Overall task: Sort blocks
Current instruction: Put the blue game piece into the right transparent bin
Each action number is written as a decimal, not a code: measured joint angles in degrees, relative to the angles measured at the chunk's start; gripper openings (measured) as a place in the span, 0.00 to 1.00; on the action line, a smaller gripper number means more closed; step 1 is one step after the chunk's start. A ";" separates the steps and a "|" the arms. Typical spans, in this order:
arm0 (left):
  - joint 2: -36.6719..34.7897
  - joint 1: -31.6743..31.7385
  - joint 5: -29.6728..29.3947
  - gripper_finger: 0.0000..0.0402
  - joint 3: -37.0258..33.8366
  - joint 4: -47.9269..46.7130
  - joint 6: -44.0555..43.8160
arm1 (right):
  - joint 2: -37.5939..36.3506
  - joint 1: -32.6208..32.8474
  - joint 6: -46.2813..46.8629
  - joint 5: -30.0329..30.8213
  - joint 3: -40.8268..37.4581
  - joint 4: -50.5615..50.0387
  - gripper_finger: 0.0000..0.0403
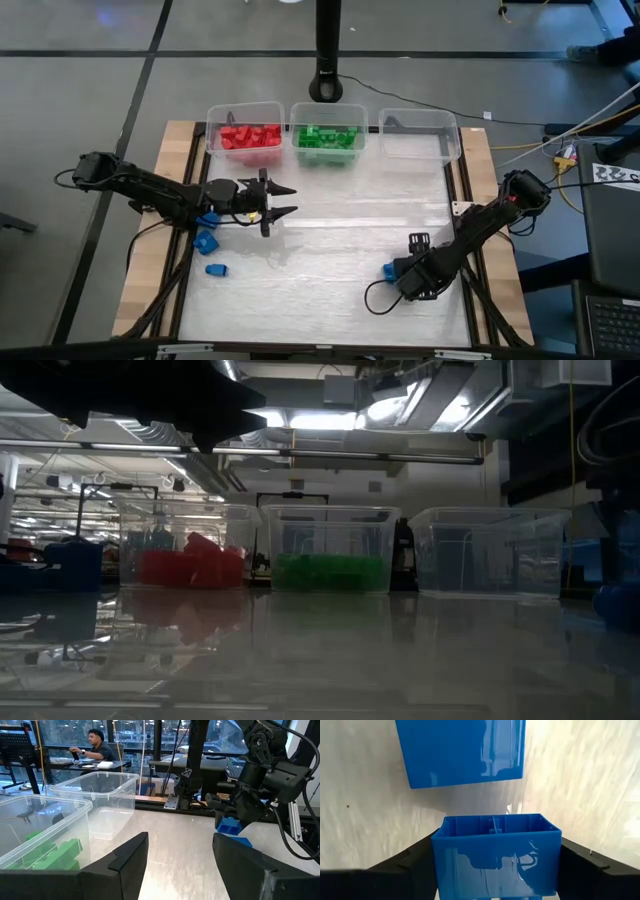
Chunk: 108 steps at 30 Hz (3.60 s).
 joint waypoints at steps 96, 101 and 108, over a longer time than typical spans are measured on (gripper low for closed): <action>0.02 0.00 0.00 0.53 0.00 -0.26 0.23 | -30.55 -69.47 -58.02 17.43 0.09 15.87 0.87; 0.02 0.00 0.00 0.53 0.00 -0.43 0.25 | -32.08 -61.82 -53.79 6.01 0.09 14.44 0.87; 0.02 0.00 0.00 0.53 0.00 -0.57 0.25 | -32.41 -44.90 -44.24 1.20 0.07 11.61 0.87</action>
